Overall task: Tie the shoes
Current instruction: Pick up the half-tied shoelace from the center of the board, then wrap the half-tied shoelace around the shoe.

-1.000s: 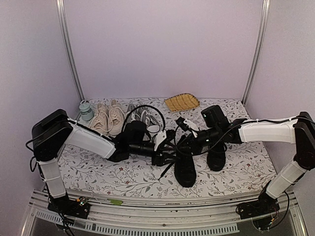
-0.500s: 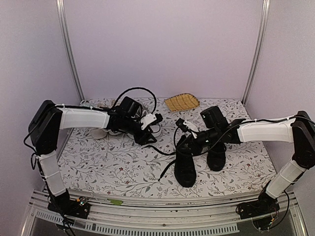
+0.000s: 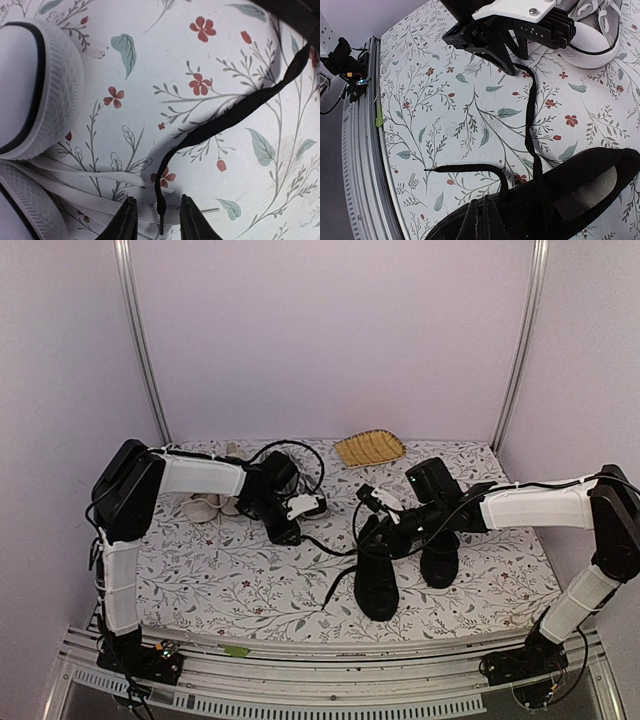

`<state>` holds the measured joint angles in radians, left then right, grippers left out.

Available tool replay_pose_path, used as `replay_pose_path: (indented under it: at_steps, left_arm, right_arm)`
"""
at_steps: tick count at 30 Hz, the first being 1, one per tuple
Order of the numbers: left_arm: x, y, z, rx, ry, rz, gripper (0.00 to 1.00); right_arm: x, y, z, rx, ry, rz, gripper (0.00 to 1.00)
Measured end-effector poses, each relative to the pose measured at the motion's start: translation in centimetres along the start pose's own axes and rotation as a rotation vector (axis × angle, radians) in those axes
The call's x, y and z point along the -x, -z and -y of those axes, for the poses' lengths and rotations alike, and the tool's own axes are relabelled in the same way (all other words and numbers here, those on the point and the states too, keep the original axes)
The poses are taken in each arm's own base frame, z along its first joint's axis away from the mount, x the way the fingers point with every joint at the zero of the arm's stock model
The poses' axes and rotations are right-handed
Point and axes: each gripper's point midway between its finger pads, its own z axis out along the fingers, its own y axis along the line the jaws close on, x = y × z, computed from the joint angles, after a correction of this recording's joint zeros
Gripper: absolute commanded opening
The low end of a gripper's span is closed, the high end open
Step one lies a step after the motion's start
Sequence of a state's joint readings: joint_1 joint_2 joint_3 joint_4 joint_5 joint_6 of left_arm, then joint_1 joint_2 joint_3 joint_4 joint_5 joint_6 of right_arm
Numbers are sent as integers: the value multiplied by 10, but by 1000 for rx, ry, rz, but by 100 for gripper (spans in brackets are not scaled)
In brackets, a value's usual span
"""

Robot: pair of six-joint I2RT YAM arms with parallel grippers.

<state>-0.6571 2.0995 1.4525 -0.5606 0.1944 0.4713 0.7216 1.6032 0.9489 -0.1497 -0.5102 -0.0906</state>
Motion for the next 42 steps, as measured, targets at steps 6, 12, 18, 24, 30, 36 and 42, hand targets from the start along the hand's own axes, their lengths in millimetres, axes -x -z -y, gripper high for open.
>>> replay_pose_path:
  at_steps: [6, 12, 18, 24, 30, 36, 42]
  left_arm:
    - [-2, -4, -2, 31, -23, -22, 11]
    - [4, -6, 2, 50, -56, 1, 0]
    - [0, 9, 18, 42, -68, 53, 0]
    - [28, 58, 34, 67, -104, 210, 0]
    - [36, 71, 54, 29, -123, 261, 0]
    - [39, 74, 128, -126, -232, 271, 0]
    - [86, 113, 199, -230, -373, 472, 0]
  right_arm:
    - [0, 0, 0, 1, 0, -1, 1]
    - [0, 0, 0, 1, -1, -1, 1]
    - [0, 0, 0, 1, -1, -1, 1]
    - [0, 0, 0, 0, -1, 0, 1]
    - [0, 0, 0, 0, -2, 0, 0]
    - [9, 1, 1, -5, -18, 12, 1]
    - [13, -2, 11, -20, -68, 8, 1]
